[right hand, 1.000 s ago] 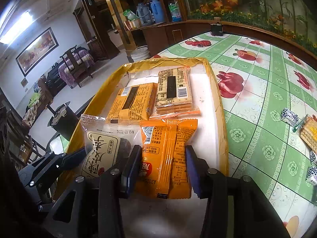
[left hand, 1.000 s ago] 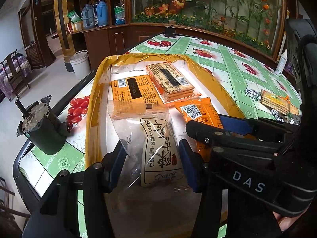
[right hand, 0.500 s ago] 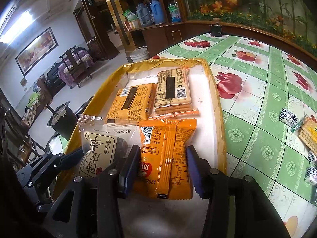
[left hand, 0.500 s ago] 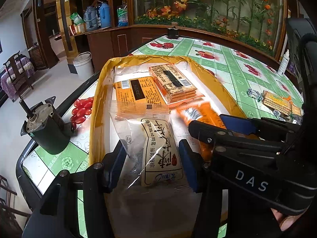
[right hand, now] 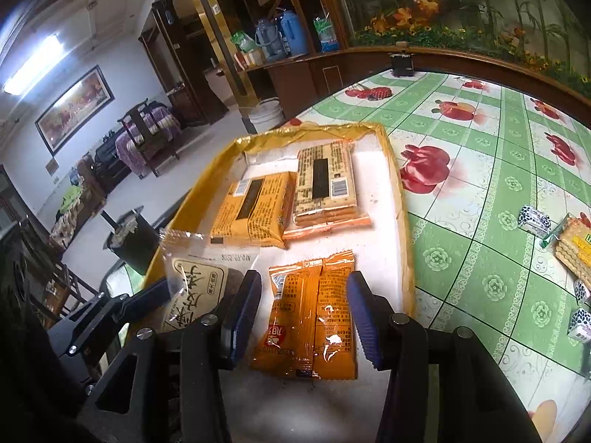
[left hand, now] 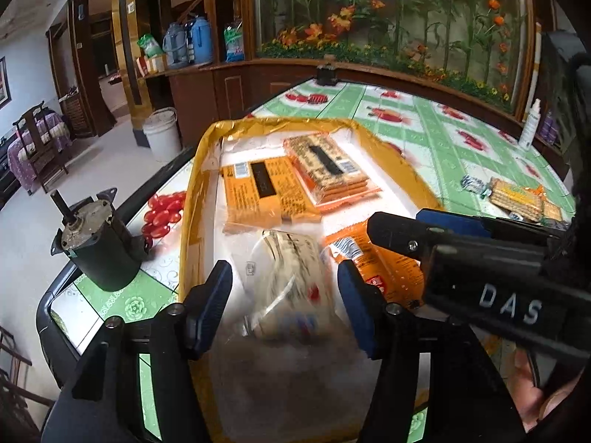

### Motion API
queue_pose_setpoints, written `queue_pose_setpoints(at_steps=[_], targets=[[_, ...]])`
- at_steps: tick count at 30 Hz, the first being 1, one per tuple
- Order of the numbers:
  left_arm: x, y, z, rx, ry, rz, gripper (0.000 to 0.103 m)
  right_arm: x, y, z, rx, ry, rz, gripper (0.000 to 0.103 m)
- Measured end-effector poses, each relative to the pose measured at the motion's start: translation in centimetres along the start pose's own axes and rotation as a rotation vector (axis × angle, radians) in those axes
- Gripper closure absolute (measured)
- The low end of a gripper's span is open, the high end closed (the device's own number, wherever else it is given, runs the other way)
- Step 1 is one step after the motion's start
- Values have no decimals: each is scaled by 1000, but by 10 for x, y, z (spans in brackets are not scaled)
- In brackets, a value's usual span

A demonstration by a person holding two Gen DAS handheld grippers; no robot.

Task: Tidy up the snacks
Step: 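Lower both held packs into the tray and open both grippers, then move the right gripper back toward the remaining snack pile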

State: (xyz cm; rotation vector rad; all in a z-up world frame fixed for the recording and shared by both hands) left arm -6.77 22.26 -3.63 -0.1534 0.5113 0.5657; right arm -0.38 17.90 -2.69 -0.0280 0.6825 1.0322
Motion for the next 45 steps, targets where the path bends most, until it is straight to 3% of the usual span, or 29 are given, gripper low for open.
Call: queue_pose_setpoints(at_steps=[3,20,26,30,34,38,43,45], targets=[[-5,1,3,8,-32,11,34,-6,-3,4,20,-16,4,53],[-14,4,11,5,-107,37,34,-44,-32,23,152,-72,20,53],[-17,2,11,17,-121,31,34,-101,-109,37,250,-144,-89,51],[-16,2,11,10,-120,25,34,-147,-201,33,344,-194,-280,50],[-16,1,12,13,-124,29,34,-152,-256,14,416,-135,-369,50],[-17,2,13,16,-128,23,34,-142,-242,-7,435,-36,-299,50],[-21,-1,12,27,-131,16,34,-148,-175,-29,444,31,0,53],[-22,-4,12,29,-124,7,34,-160,-179,-25,421,-12,-38,52]])
Point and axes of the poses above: each gripper's, at about its wrist camera, not at the fingertips, and x roughly the way its jaws point, y to its left, z to its top, the point moved 9 cm from there along x, roughly the way its jaws point, and after that the axes turned 12 degrees about -y, right-handed, at the moved point
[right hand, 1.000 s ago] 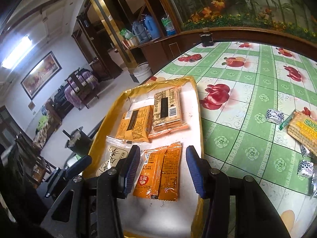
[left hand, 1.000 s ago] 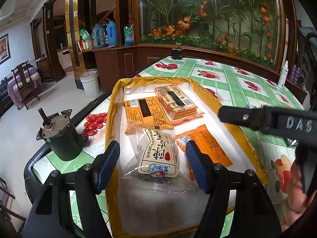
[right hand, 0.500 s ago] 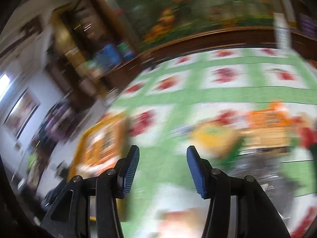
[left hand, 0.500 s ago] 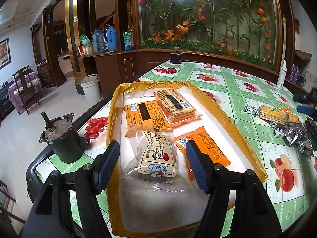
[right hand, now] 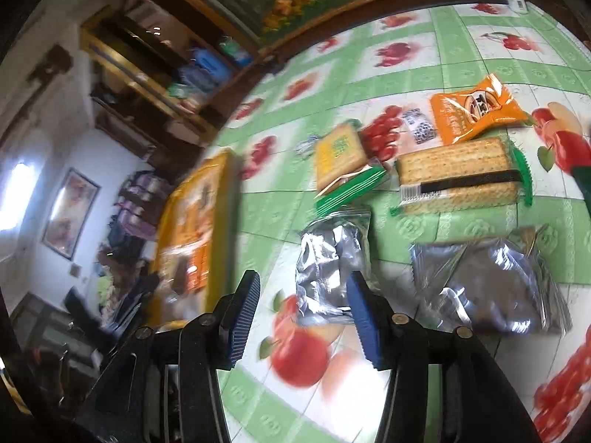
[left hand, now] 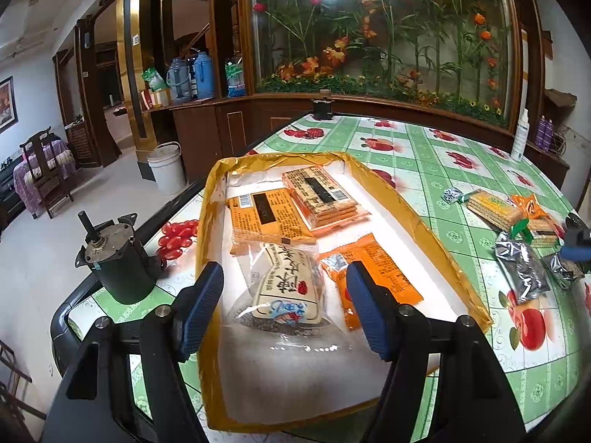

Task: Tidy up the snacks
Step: 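Move the right gripper back toward the remaining snack pile, then grasp a silver foil bag with the right gripper while the left grasps another foil bag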

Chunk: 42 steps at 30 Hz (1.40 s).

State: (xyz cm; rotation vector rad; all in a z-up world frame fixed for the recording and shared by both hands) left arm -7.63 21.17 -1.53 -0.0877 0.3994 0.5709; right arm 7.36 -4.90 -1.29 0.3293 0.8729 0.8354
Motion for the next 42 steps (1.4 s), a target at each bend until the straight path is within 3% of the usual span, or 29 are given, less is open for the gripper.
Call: queue_pose_setpoints(at_steps=[4,9,13,18,22,27,30,35,37,42], targets=[[-11,-13,7,8,-12,-41,34,-27,-36,24,2,-102,-146,50],[-23,-33,15,22,-19,-103,32,-48,-80,25,48,-139,-253,41],[-28,-54,15,39,-6,-158,31,-48,-105,17,66,-123,-311,40],[-35,-79,17,63,21,-229,31,-37,-98,5,4,-71,-310,34],[-39,-111,20,53,83,-351,21,-34,-76,-4,-165,-64,-356,24],[-35,-161,14,64,196,-489,21,-21,-59,-19,-370,-35,-434,20],[-31,-189,9,72,245,-535,21,-12,-58,-22,-427,-24,-474,19],[-22,-219,0,86,320,-569,21,-11,-74,-20,-422,-26,-526,23],[-17,-228,-5,80,345,-575,21,-14,-78,-17,-386,-37,-517,30],[0,-244,-15,87,397,-548,21,-25,-87,-11,-268,-58,-472,30]])
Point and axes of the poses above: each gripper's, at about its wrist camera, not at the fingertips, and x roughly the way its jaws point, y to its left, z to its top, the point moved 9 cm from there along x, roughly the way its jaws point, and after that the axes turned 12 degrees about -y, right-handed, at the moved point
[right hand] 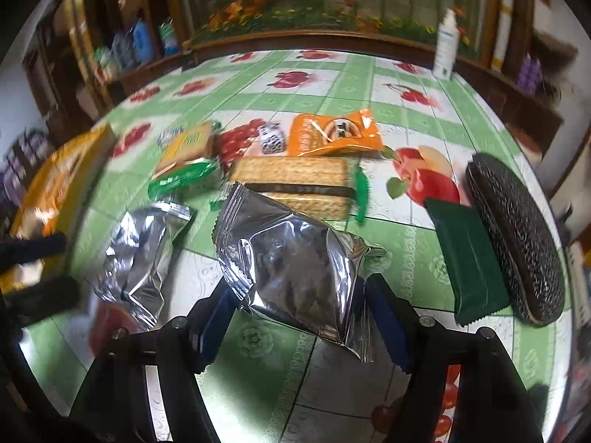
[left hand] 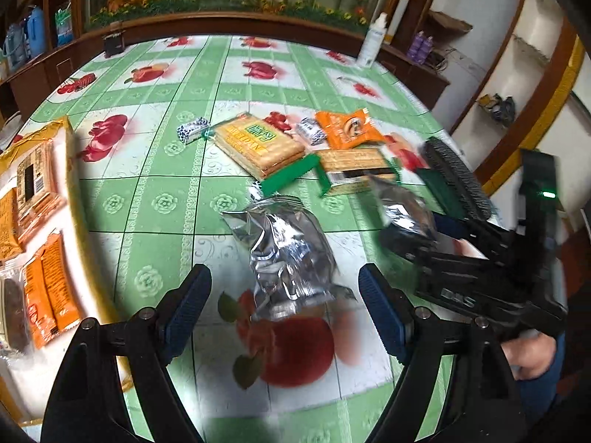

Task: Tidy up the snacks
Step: 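Grasp a silver foil bag with the right gripper while the left grasps another foil bag, then carry both silver foil bags toward the yellow tray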

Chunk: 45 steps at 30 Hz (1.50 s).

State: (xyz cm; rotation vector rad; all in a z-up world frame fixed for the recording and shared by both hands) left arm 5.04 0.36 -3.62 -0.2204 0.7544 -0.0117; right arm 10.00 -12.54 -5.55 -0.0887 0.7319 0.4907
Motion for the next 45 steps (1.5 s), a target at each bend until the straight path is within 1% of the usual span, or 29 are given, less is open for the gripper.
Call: queue_pose_setpoints(at_steps=[4,7,8,9,10,11,12,13,14,21,28,33,36,38,44,45], targets=[[19,-4,0,-2,28,9,21,-2,-1,1,9,-3,2,31],[37,-5,-5,45,55,63,21,-3,-1,1,12,-6,3,31],[40,-4,-6,48,45,72,21,-4,-1,1,15,-7,4,31],[41,-3,-5,63,16,84,21,-4,-2,2,15,-8,2,33],[42,-2,-7,68,9,90,21,-4,-3,2,15,-10,-7,33],[40,0,-7,70,-10,99,23,-5,-4,2,18,-11,-4,33],[40,1,-7,70,-20,100,27,-6,-3,3,24,-14,4,33],[37,3,-7,72,-38,105,40,-7,-2,3,23,-17,10,33],[36,5,-7,73,-44,115,44,-7,-1,3,20,-19,10,33],[21,15,-7,51,-65,106,44,-9,2,5,13,-31,19,33],[0,22,-4,27,-111,93,44,-9,6,6,9,-39,31,34],[-17,24,-1,31,-153,97,44,-13,11,10,5,-68,55,34],[-26,28,2,25,-175,101,44,-17,16,13,-8,-93,69,36],[-32,32,3,20,-191,106,44,-19,20,14,-14,-100,77,42],[-40,45,3,-4,-201,111,44,-17,25,13,-34,-99,72,42],[-41,46,3,-6,-202,113,44,-17,26,13,-37,-93,79,40]])
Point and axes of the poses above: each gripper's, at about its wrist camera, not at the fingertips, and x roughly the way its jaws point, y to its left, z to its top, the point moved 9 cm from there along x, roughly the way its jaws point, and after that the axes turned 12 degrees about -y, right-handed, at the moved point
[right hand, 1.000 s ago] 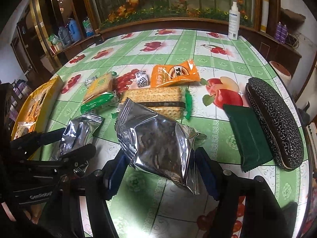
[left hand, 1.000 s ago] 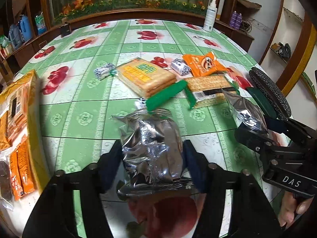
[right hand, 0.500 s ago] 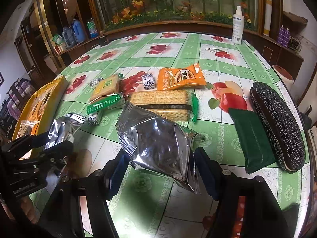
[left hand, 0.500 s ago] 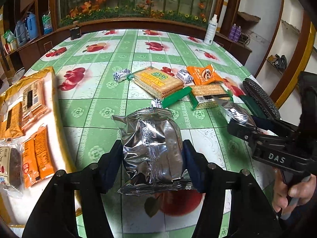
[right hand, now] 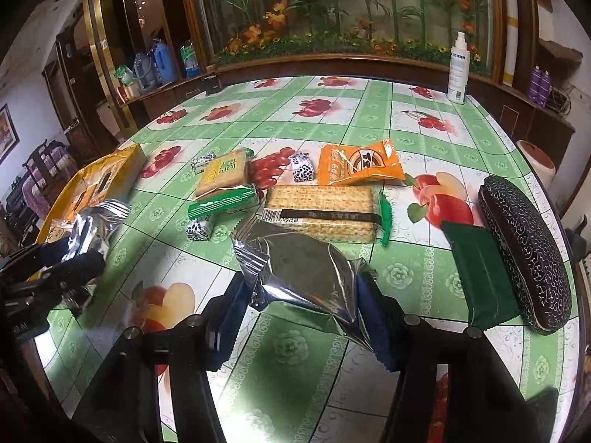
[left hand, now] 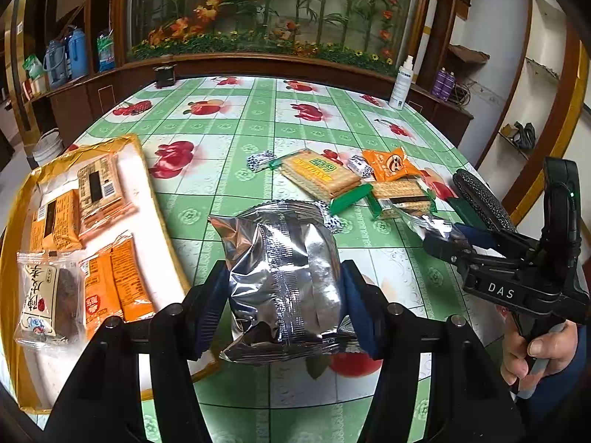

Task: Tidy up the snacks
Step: 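Carry both silver foil bags toward the yellow tray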

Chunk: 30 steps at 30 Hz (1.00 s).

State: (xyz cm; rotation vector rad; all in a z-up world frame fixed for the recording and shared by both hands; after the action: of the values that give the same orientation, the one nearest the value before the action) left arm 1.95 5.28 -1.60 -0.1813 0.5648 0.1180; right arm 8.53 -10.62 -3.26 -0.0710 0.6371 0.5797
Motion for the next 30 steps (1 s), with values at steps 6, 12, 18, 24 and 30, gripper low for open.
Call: queue_pose_setpoints(at_steps=[6,12,18,24,30], targets=[[-2,4,-2,-10,-2,0,44,1,13,-5,-41,37,50,35],[-1,4,-2,-15,4,-9,44,-7,4,9,50,-25,107,21],[-3,3,-4,-13,3,-19,44,30,-27,3,233,101,98,21],[-2,6,-4,-22,6,-16,44,27,0,3,79,86,80,19],[0,3,-7,-14,13,-19,44,35,20,-14,-206,92,-80,21]])
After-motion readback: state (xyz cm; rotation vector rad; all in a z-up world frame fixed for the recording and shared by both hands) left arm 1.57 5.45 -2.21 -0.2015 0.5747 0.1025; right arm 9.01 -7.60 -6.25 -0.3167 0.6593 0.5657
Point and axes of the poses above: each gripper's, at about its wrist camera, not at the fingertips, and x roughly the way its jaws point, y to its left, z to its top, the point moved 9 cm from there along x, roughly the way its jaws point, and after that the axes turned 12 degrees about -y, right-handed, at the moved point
